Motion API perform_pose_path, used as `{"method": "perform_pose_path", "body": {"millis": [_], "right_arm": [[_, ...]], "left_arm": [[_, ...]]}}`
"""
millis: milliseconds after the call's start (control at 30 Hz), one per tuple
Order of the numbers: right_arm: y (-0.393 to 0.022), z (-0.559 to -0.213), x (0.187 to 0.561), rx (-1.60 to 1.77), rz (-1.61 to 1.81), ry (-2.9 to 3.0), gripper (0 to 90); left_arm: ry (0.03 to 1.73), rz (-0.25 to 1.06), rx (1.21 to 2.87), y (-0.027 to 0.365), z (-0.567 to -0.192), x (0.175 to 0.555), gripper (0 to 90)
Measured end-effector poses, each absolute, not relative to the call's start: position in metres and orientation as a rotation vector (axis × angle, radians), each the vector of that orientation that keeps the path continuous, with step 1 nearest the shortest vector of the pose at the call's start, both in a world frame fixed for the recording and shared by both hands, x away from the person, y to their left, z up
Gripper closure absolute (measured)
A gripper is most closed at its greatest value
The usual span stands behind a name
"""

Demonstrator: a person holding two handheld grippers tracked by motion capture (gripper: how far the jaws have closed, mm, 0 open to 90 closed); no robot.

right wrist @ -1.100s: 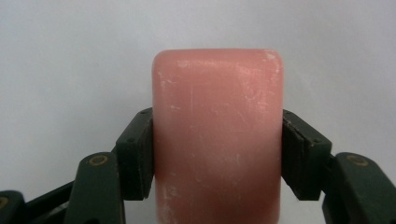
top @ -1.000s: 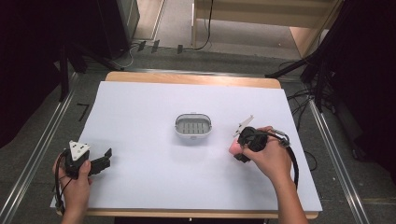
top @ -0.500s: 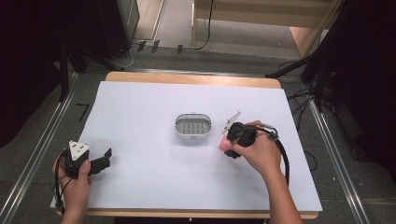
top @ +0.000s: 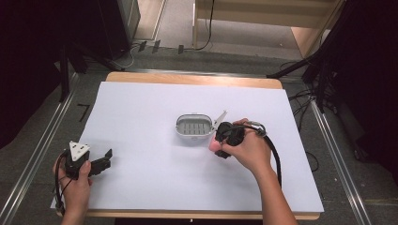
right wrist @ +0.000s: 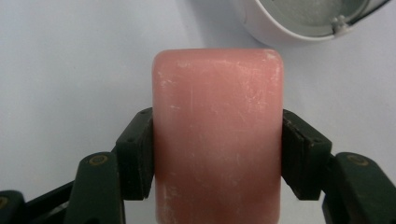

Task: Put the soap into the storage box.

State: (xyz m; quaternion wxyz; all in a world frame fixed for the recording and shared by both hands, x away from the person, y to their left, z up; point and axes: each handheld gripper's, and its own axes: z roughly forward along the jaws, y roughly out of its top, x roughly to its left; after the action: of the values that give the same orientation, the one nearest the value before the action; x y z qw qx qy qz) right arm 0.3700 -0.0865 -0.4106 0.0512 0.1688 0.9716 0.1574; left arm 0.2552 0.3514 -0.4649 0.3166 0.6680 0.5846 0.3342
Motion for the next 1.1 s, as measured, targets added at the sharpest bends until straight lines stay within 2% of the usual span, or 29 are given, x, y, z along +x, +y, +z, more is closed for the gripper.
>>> {"method": "perform_pose_path", "body": {"millis": [1100], "right_arm": [[-0.049, -0.384, 0.388, 0.357, 0.512, 2.968, 38.8]], "left_arm": [[1.541, 0.87, 1.756, 0.352, -0.465, 0.255, 13.7]]}}
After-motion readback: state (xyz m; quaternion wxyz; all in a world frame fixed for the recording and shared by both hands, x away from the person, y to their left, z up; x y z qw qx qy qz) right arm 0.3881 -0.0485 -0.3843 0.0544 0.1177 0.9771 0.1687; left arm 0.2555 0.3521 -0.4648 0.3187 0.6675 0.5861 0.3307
